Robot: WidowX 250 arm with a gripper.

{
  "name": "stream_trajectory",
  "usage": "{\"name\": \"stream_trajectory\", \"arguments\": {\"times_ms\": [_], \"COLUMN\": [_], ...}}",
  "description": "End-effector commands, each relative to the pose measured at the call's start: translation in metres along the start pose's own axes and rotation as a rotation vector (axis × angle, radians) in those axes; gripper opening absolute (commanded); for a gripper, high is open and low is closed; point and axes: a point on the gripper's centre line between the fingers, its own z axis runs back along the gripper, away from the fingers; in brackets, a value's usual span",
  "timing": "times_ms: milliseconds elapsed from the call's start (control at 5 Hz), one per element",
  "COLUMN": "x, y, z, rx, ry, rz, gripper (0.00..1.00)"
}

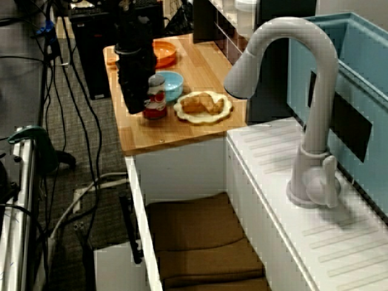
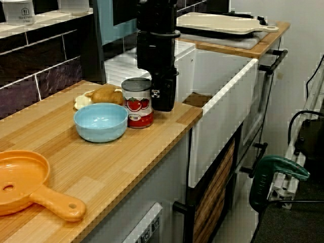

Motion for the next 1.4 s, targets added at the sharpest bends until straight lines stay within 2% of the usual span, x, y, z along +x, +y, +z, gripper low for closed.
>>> {"name": "stream_trajectory", "arguments": {"times_ms": [0, 200, 400, 600, 800, 1000, 1200], "x": [0.028, 0.033, 0.035, 0.029, 0.025, 0.023, 0.032], "y": [0.020, 0.025, 0.030, 0.047, 0.085, 0.106, 0.115], "z": [0.024, 0.024, 0.025, 0.023, 0.020, 0.023, 0.026], "rx": [-0.019, -0.012, -0.020, -0.018, -0.034, -0.043, -0.052], "ry": [-0.061, -0.073, -0.061, -0.052, -0.052, -0.088, -0.094], "rz": [0.046, 0.062, 0.069, 0.071, 0.077, 0.102, 0.139], "gripper": [0.00, 0.00, 0.00, 0.00, 0.00, 0.00, 0.00]}}
